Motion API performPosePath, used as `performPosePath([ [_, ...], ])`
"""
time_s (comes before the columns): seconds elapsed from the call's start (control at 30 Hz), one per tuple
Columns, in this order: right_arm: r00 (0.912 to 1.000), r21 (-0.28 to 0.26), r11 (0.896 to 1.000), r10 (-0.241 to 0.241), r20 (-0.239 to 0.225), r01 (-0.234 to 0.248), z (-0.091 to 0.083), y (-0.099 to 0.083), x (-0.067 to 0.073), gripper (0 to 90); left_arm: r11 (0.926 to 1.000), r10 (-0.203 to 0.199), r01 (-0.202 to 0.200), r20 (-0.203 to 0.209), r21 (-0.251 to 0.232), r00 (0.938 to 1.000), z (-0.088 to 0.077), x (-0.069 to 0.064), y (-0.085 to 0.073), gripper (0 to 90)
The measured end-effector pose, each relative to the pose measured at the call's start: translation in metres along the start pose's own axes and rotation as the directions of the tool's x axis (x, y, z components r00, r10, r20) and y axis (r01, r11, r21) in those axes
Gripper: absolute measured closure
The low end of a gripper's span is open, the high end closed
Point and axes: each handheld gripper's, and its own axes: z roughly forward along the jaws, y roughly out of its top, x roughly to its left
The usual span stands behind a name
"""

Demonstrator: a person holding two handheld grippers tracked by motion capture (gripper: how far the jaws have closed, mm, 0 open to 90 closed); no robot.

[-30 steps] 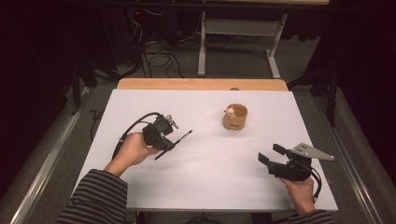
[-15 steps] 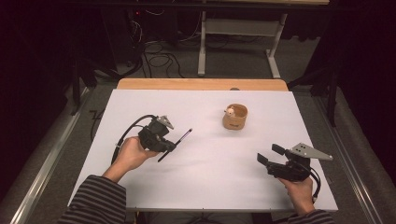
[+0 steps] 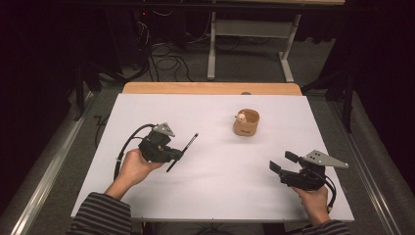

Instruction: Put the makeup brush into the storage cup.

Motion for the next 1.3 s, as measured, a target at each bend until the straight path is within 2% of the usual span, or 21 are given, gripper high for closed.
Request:
performPosePath([
  [0.17,1.0,0.001,1.0,-0.002,-0.003,0.002,0.0,0.0,0.001,25.3,0.9994,-0.006,0.005,-0.023,-0.033,0.9997,-0.004,-0.005,-0.004,83.8],
  [0.3,1.0,0.002,1.0,-0.002,-0.002,0.002,0.0,0.0,0.001,25.3,0.9987,-0.004,0.003,-0.025,-0.05,0.9997,-0.003,-0.009,-0.007,83.8],
  [0.77,0.9999,-0.001,1.0,0.0,-0.011,0.0,0.0,0.0,0.001,25.0,0.9965,0.015,-0.014,0.004,-0.083,0.9999,0.007,-0.027,-0.011,83.7],
  [1.03,0.9999,0.002,1.0,0.0,-0.012,0.0,0.0,0.0,0.001,25.0,0.9924,0.042,-0.038,0.031,-0.117,0.9987,0.014,-0.036,-0.009,83.7],
  [1.3,0.9997,0.002,1.0,0.015,-0.019,-0.015,0.001,0.0,0.001,25.2,0.9892,0.049,-0.04,0.061,-0.141,0.9969,0.021,-0.043,-0.008,83.8],
])
